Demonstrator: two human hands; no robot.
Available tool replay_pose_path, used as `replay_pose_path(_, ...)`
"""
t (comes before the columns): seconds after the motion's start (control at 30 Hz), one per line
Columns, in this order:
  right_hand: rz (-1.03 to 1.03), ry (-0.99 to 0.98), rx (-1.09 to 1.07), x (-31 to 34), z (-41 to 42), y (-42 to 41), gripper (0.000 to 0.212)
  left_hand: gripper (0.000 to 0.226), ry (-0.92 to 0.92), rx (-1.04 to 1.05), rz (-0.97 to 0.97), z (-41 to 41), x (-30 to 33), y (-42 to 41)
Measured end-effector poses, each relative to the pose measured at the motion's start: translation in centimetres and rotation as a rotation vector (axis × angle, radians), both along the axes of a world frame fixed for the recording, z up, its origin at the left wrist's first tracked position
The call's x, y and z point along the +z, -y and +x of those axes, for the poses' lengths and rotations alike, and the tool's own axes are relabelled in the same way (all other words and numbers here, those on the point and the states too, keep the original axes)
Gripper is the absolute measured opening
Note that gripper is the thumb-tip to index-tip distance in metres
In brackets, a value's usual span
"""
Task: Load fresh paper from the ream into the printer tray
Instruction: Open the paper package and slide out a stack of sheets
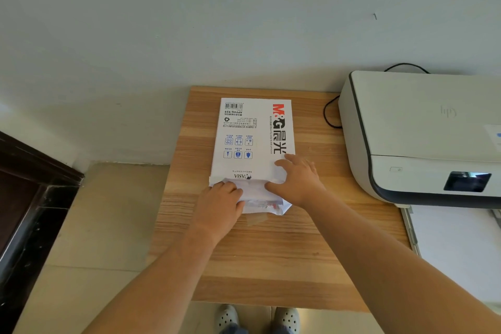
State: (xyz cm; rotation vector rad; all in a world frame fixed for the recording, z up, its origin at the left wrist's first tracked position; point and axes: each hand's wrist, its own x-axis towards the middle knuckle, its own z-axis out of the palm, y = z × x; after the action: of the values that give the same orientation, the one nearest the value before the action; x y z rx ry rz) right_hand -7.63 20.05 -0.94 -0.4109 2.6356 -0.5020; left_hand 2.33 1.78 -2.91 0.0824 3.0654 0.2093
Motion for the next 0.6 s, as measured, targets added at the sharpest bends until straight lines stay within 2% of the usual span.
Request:
replay_pose_path(0.13,0.005,0.000,0.001,0.0,0.0,0.0,0.072,0.019,-0.088,-0.031,-0.018,0.4,-0.3,-0.4)
replay_pose_path(0.3,0.007,0.006,0.000,0.1,0.1,0.0,0.072,0.033,-0.203,-0.104,0.043,1.5,0.1,-0.7)
replay_pose_path(0.47,0.015,0.002,-0.007,0.1,0.2,0.1,0.072,0.017,-0.409,-0.140,0.074,1.7,0.8,-0.2)
replay_pose_path(0.6,0.011,-0.007,-0.016,0.0,0.4,0.1,0.071,0.015,-0.470,-0.128,0.056,1.3,1.8,-0.1)
